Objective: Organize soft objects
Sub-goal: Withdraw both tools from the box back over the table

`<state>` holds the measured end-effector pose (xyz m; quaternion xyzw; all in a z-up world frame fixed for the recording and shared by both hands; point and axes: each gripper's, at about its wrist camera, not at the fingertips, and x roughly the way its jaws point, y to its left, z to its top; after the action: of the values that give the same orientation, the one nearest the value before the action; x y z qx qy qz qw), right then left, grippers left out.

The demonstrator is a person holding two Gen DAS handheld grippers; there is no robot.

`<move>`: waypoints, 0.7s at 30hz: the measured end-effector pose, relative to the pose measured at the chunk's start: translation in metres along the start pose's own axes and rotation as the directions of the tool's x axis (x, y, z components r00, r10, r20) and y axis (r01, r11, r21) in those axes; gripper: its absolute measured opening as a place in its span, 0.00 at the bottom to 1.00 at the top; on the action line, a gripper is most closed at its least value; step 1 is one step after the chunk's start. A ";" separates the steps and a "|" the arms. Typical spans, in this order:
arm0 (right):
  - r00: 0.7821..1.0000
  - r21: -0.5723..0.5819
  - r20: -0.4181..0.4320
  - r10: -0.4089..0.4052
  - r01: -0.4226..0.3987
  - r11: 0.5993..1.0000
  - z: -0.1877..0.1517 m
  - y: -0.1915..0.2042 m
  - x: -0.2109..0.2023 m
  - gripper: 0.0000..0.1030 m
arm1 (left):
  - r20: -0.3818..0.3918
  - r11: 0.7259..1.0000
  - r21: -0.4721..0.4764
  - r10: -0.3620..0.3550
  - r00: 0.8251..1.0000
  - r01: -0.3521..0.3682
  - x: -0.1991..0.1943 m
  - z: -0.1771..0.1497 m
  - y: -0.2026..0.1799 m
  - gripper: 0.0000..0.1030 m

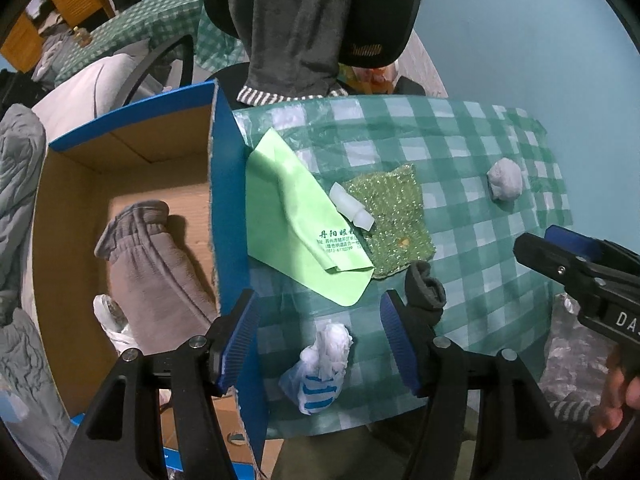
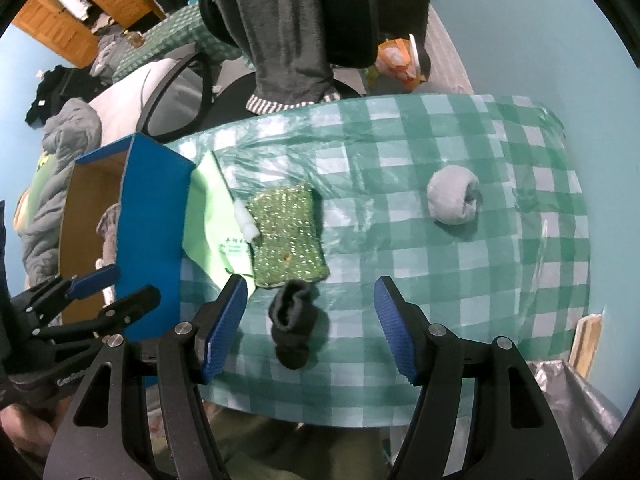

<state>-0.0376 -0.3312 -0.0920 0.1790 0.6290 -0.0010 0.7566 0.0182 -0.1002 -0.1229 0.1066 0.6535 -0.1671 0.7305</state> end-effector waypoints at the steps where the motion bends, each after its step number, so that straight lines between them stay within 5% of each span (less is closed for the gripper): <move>1: 1.000 0.002 -0.005 -0.002 0.002 1.000 -0.001 -0.002 0.002 0.65 | -0.002 1.000 0.001 0.003 1.000 -0.003 0.002 0.000 0.000 0.62; 21: 0.999 -0.001 -0.048 0.000 0.000 1.000 -0.007 0.001 0.015 0.65 | -0.058 0.999 -0.006 0.043 0.997 -0.043 0.038 -0.008 0.008 0.63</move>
<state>-0.0407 -0.3249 -0.1068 0.1787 0.6468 0.0036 0.7414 0.0177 -0.0935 -0.1619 0.1229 0.6725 -0.1460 0.7151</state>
